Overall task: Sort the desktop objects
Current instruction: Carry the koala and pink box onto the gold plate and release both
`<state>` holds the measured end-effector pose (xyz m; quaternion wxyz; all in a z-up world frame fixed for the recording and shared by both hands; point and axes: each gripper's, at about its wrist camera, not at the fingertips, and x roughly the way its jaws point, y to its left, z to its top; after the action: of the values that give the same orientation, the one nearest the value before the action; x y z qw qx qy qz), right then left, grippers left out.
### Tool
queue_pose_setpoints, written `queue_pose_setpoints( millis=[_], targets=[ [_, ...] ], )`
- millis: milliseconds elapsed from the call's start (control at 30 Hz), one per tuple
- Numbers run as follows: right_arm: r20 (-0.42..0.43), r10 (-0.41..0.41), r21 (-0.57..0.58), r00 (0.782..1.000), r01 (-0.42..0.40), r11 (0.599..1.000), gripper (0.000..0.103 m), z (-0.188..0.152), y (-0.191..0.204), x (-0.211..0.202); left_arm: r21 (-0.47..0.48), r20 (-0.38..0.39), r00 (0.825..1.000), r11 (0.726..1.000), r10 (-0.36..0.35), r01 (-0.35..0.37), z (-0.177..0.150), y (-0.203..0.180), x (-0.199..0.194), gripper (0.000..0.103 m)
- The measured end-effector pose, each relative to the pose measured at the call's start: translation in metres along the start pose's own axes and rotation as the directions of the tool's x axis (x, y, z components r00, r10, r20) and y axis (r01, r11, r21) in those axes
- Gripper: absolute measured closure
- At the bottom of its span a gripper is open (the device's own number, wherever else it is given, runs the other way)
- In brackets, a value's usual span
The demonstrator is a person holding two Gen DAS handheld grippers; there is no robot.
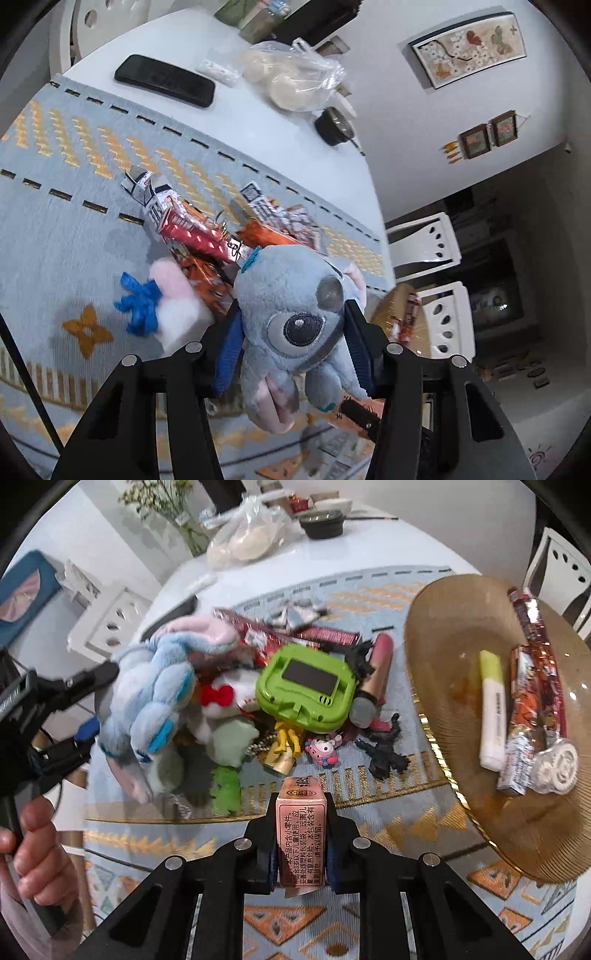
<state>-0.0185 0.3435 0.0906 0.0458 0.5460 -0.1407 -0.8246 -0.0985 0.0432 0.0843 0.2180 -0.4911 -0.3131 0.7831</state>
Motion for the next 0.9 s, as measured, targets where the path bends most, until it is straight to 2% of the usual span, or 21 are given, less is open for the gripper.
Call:
queue_pose_setpoints(
  millis=[100,233,400,533,700,900],
  targets=[
    [0.019,0.007,-0.012,1.000,-0.007,1.000,0.085,-0.008,0.008,-0.008,-0.013,0.021,0.999,1.000,-0.025,0.025,-0.003,-0.006,-0.016,0.054],
    [-0.031,0.067,-0.004,0.997,-0.067,0.998,0.084,-0.019,0.018,-0.001,-0.024,0.067,0.997,0.999,-0.045,0.047,-0.004,-0.011,-0.044,0.054],
    [-0.011,0.114,-0.003,0.993,-0.114,0.993,0.084,-0.020,0.021,-0.017,0.006,0.114,0.992,0.999,-0.053,0.052,-0.008,-0.027,-0.075,0.054],
    [0.024,0.153,0.023,0.988,-0.153,0.988,0.084,-0.020,0.018,-0.043,0.043,0.113,0.991,0.997,-0.076,0.072,-0.012,-0.047,-0.076,0.054],
    [0.133,0.119,0.061,0.984,-0.128,0.990,0.085,-0.006,-0.009,-0.090,0.100,0.070,0.989,0.987,-0.133,0.126,-0.020,-0.085,-0.056,0.054],
    [0.230,-0.015,0.194,0.973,-0.030,0.981,0.084,0.004,-0.076,-0.132,0.168,-0.028,0.980,0.966,-0.195,0.197,-0.032,-0.135,-0.016,0.054]
  ],
)
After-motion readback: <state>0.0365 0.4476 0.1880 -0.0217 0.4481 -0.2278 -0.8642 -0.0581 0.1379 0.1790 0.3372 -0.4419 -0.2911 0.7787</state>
